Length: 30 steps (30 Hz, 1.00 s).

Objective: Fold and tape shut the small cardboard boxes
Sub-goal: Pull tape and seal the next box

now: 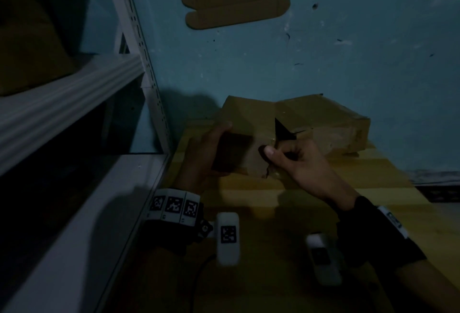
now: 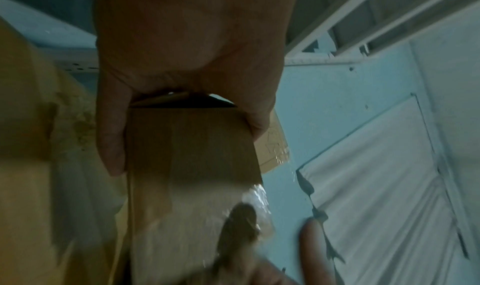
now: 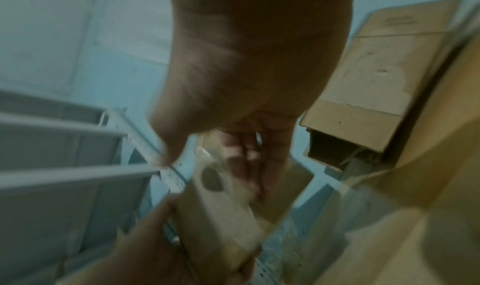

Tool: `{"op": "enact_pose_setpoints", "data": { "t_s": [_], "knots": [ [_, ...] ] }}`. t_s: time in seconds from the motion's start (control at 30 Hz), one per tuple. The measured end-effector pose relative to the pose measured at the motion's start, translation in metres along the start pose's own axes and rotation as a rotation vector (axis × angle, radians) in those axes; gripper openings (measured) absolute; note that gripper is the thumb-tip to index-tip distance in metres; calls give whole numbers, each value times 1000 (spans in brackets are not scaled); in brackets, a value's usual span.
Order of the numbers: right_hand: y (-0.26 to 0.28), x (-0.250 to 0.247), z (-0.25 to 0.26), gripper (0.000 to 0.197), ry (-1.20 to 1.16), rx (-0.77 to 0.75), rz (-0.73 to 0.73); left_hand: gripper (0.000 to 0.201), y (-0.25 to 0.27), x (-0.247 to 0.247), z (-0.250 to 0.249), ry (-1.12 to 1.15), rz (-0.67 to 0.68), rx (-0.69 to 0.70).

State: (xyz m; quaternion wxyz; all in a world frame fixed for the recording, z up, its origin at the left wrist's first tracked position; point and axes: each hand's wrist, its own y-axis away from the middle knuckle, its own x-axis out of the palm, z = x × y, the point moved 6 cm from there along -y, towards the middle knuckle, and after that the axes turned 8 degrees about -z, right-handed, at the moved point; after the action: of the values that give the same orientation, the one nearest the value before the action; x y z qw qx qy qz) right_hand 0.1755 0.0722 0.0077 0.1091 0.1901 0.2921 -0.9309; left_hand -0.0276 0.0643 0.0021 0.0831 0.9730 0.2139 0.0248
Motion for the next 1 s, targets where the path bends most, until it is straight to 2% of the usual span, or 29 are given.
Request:
{"op": "enact_pose_setpoints", "data": {
  "t_s": [0.07, 0.17, 0.3, 0.37, 0.43, 0.5, 0.6, 0.7, 0.77, 0.83, 0.9, 1.0],
  "knots": [
    [2, 0, -1, 80, -62, 83, 28, 36, 0, 0, -2, -16, -42, 50],
    [2, -1, -3, 70, -152, 218, 20, 50, -2, -2, -3, -29, -86, 115],
    [-1, 2, -14, 62, -178, 338, -25, 89, 1, 3, -4, -75, -109, 171],
    [1, 2, -22, 56, -236, 402, -44, 101, 3, 7, -5, -113, -130, 209],
    [2, 1, -24, 45, -287, 450, -62, 97, 4, 8, -3, -118, -133, 205],
    [3, 0, -22, 36, -344, 477, -61, 83, 2, 8, -2, -95, -128, 184],
    [3, -1, -20, 39, -404, 525, -42, 72, -2, 7, -3, -65, -118, 193],
    [3, -1, -21, 50, -450, 582, -43, 86, 0, 9, -5, -91, -114, 222],
    [3, -3, -24, 48, -447, 592, -94, 101, 3, 11, -5, -107, -99, 240],
    [4, -4, -27, 41, -449, 607, -124, 105, 3, 11, -5, -130, -91, 267],
    [6, -5, -30, 36, -497, 643, -128, 100, 3, 12, -6, -133, -85, 269],
    [6, -5, -34, 33, -562, 682, -139, 79, -1, 13, -2, -102, -57, 224]
  ]
}}
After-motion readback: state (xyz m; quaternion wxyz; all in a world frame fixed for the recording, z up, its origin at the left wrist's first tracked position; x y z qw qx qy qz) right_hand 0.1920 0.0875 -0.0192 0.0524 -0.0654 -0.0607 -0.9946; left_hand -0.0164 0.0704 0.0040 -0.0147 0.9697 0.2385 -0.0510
